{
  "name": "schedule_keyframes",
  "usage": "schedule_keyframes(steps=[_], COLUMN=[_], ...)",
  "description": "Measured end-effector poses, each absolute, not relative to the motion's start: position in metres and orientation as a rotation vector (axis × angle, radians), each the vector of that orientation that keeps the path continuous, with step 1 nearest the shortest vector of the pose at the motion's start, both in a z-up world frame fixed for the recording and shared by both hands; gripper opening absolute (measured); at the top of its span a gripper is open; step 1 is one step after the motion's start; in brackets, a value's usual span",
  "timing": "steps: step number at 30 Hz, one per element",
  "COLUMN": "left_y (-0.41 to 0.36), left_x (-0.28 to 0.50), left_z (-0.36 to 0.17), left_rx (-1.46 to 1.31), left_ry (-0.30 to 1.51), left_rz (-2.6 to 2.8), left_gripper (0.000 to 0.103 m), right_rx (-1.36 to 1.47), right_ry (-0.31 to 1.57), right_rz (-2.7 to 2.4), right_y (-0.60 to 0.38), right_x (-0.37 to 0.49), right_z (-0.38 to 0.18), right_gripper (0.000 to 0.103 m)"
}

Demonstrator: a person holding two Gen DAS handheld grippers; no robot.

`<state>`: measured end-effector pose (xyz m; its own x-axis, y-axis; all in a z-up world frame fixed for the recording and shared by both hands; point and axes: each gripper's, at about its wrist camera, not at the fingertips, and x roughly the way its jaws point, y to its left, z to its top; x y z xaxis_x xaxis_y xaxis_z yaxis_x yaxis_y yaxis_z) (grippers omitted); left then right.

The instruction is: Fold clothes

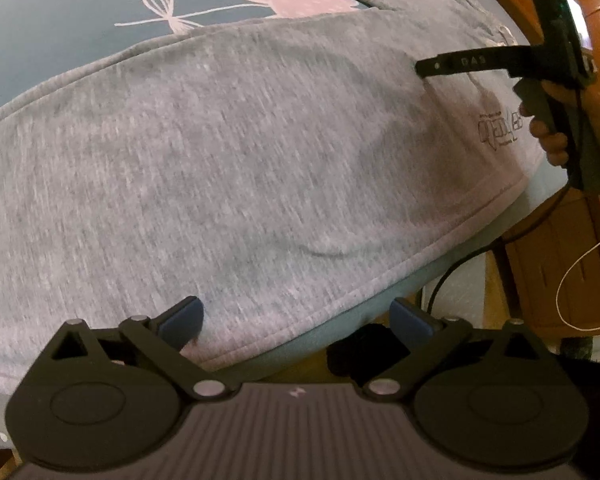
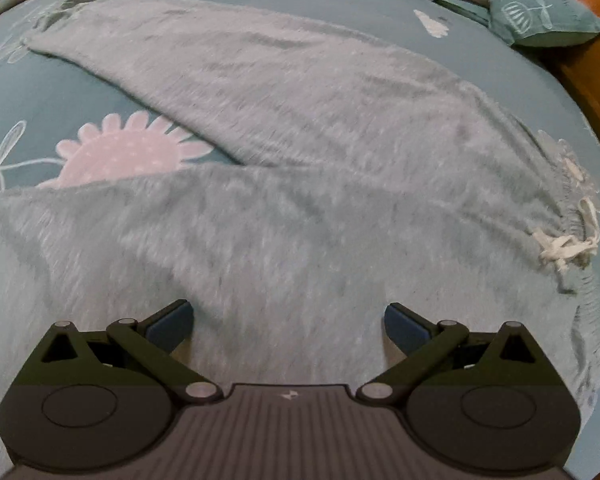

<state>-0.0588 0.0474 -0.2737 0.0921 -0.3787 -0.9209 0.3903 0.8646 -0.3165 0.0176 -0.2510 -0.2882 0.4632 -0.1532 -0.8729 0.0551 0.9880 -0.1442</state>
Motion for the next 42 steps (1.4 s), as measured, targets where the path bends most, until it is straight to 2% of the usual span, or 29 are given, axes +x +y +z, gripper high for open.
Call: schedule_keyframes(steps=[8, 14, 18, 23, 25, 32, 42], left_y=[0.043, 0.025, -0.001, -0.043, -0.058, -0.118, -0.165], left_x=[-0.05, -0.03, -0.015, 0.004, 0.01, 0.024, 0.032], left_z=[-0.258, -0.248, -0.247, -0.249, -0.251, -0.242, -0.24], left_rx=[0.007, 0.069, 0.112, 0.147, 0.163, 0.24, 0.264], left_ry=[1.324, 1.3, 1.288, 1.287, 1.297, 1.259, 1.26], left_rz=[-0.549, -0.554, -0.554, -0.567, -0.576, -0.657, -0.73], left_gripper=[0.099, 0.099, 0.099, 0.099, 0.099, 0.099, 0.099], right_rx=[-0.035, 0.127, 0.159, 0.259, 0.297, 0.317, 0.339], right_ry=[1.104, 1.112, 1.103, 1.205, 1.193, 1.137, 1.173], right_rz=[-0.029, -0.204, -0.319, -0.367, -0.359, -0.266, -0.24], right_y=[-0.233, -0.291, -0.34, -0.385, -0.397, -0.419, -0.429], right_x=[-0.006, -0.013, -0.015, -0.034, -0.048, -0.079, -0.075], right_z=[-0.269, -0.269, -0.275, -0.304, -0.302, -0.283, -0.306], right_gripper=[0.103, 0.103, 0.103, 0.103, 0.103, 0.103, 0.103])
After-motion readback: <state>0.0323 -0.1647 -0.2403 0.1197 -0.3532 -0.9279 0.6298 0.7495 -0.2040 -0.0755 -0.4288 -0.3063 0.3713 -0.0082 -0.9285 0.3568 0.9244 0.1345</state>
